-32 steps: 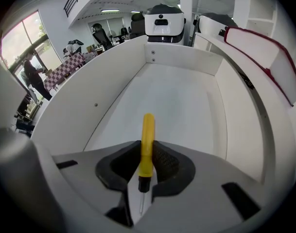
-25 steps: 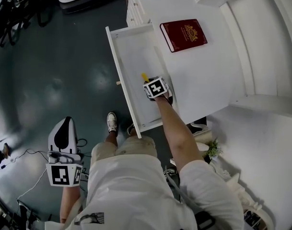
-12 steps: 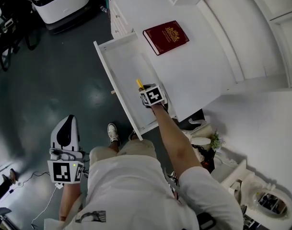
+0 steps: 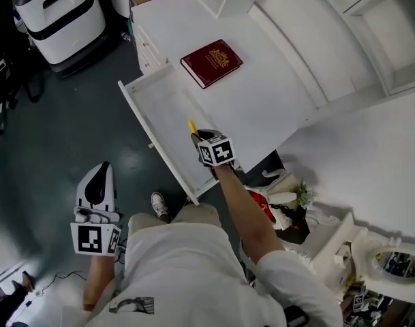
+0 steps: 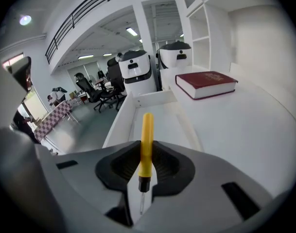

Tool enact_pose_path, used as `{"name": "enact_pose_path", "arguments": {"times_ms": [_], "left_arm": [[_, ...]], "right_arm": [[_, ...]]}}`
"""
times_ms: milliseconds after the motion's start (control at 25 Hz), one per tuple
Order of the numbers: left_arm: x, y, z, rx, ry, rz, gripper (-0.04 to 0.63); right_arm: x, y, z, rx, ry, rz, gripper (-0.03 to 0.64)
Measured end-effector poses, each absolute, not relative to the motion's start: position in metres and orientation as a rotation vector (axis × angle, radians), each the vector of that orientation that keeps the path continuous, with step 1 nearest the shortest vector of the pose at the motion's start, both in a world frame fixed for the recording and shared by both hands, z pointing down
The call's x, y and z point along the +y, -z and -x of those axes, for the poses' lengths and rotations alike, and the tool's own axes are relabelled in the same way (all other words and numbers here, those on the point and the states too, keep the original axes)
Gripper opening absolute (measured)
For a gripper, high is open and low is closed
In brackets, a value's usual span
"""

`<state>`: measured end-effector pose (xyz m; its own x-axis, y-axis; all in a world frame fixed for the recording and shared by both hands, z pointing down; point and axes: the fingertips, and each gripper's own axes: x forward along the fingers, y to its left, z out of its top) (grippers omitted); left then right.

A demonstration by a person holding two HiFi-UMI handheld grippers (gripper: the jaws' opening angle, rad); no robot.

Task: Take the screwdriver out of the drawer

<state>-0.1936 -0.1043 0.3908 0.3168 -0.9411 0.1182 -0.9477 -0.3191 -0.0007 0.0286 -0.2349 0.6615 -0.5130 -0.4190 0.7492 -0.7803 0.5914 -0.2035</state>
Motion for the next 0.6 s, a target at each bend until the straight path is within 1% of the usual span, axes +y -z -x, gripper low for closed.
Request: {"name": "enact_pose_path", "arguments": {"times_ms": [240,600], "left_arm": [[-0.115,-0.386,0.167,-1.747,-0.11,-2.555,0.017],[-0.124,-0.365,0.144,-1.762,-0.08,-2.593,0.017]], "right_arm": [[-0.241,-0.614,-0.047,-2.28,-0.733,-1.06,0.081],[-0.255,-0.567,-0.09,-2.395,-0.831,-1.203,0.081]]}}
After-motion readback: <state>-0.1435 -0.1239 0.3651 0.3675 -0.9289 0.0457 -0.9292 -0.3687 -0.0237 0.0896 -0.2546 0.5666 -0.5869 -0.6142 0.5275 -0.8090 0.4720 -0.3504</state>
